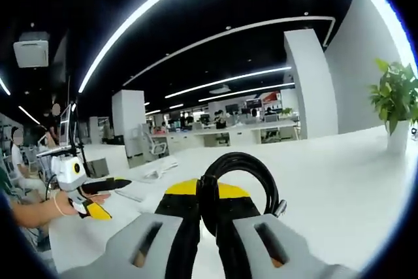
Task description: Straighten the power strip on the desk, plug the charger into it
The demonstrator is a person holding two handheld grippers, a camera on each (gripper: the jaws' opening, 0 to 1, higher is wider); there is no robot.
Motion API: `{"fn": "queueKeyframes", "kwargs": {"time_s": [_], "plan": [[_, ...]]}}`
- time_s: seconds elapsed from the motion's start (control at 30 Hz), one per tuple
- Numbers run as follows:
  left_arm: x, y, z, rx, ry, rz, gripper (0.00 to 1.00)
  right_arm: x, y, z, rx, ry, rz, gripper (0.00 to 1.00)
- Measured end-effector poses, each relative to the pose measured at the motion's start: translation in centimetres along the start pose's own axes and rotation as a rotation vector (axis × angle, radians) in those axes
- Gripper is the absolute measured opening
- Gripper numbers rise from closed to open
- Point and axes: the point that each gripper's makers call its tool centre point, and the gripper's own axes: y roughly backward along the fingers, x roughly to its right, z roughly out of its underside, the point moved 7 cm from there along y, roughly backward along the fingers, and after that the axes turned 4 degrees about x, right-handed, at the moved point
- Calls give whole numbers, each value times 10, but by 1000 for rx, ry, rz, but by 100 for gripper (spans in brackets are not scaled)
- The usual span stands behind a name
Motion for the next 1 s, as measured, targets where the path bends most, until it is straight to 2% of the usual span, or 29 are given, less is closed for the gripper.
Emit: {"fn": "queueKeyframes", "kwargs": {"time_s": [0.67,1.0], "plan": [[13,-37,-1,19,-71,-3,99,-9,-9,4,8,-14,-5,5],[31,-64,-6,30,-95,21,99,-12,-6,2,15,-11,-5,5]]}}
